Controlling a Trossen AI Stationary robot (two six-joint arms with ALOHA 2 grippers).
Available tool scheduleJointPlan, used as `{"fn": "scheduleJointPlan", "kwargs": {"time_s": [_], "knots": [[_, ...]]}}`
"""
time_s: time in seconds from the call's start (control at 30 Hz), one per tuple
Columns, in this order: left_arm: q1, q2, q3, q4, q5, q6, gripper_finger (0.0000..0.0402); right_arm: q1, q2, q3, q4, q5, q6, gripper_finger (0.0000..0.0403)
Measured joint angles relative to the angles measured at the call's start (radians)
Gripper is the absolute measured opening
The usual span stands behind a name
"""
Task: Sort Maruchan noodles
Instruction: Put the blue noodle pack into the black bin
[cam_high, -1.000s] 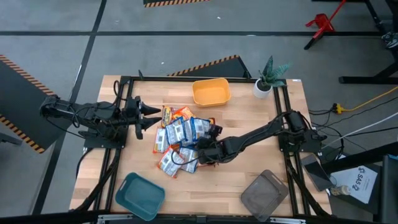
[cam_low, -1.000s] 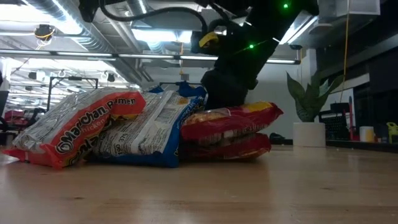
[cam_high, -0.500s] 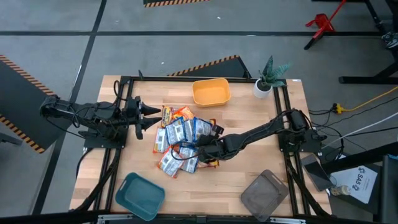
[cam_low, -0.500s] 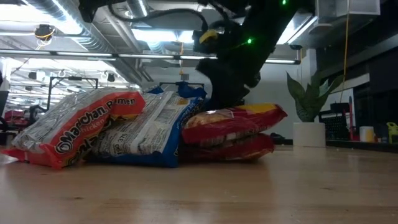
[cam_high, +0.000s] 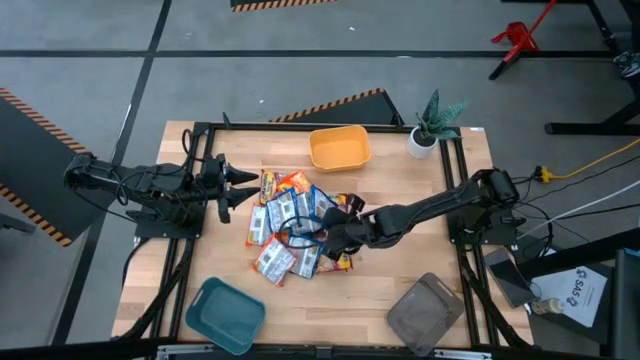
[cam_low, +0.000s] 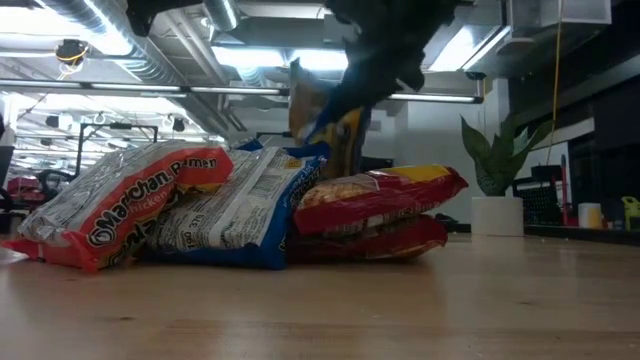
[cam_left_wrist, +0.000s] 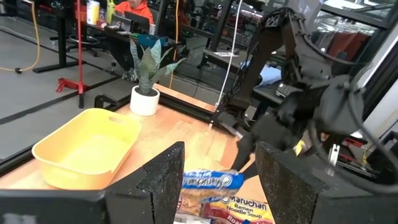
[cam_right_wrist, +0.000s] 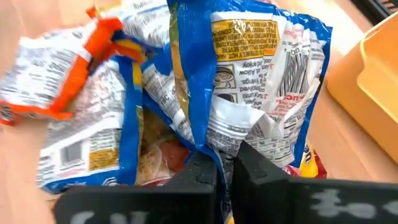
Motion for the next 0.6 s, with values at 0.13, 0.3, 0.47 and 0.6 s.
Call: {"fn": "scheduleJointPlan", "kwargs": {"time_s": [0.13,0.3,0.47,0.6], "knots": [[0.0,0.0,0.0,0.0,-0.013,0.0,0.0194,0.0,-0.056,0.0,0.0,-0.027,0.031,0.0002],[0.0,0.0,0.0,0.0,-0.014,0.0,0.0194,0.018,-0.128,0.0,-0.058,-0.148,0.091,0.0001],[0.0,0.0,0.0,0.0,-0.015,0.0,0.0194,0.089,-0.208,0.0,-0.181,-0.316,0.195,0.0001],[0.0,0.0,0.0,0.0,-0.015,0.0,0.0194,0.186,-0.26,0.0,-0.238,-0.404,0.326,0.0001]]}}
